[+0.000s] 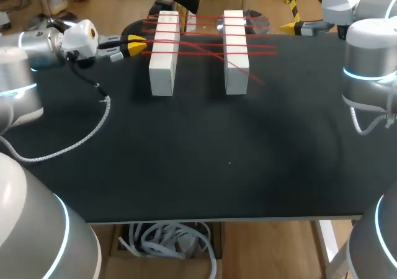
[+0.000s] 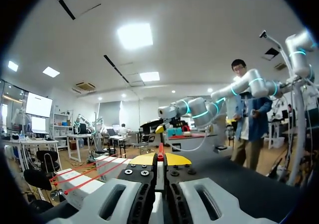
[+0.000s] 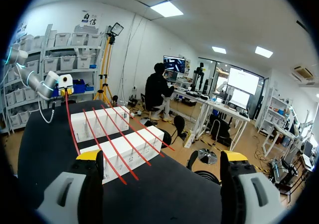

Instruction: Grab the tape and strap the tape.

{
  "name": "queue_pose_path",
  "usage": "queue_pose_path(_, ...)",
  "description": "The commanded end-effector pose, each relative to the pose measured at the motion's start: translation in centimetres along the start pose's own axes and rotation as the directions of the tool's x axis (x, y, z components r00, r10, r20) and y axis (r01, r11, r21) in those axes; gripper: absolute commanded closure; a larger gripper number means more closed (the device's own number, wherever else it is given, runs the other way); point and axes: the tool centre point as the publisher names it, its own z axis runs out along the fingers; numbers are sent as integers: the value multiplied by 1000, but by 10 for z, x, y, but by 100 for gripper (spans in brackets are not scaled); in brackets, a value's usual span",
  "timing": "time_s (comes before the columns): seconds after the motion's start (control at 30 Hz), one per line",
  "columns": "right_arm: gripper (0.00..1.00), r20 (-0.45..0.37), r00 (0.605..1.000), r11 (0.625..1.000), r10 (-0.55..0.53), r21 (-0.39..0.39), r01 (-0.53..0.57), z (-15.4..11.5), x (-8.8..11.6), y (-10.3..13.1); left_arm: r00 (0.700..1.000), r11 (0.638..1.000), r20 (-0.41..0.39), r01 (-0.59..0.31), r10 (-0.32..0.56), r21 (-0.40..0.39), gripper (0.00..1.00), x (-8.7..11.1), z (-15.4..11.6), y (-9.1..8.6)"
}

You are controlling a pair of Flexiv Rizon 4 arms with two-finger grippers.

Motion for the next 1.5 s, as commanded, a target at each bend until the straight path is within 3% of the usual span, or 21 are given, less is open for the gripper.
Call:
queue_pose_path(0.03,0,0,1000,1000,0,0,0,0,0,0,1000,1000,10,1,-1,11,100,5,2,-3)
queue_pose_path(0.37,0,0,1000,1000,0,0,0,0,0,0,999,999,-33,-39,39,-1,100,9,2,-8)
queue_pose_path(1.23,0,0,1000,1000,0,0,0,0,0,0,999,999,-33,-38,37,-3,100,9,2,-9)
queue_pose_path(1.27,0,0,1000,1000,0,0,0,0,0,0,1000,997,-23,-20,22,72,100,10,3,-9)
queue_pose_path(1.5,0,0,1000,1000,0,0,0,0,0,0,999,960,-7,42,-41,278,100,15,6,-23)
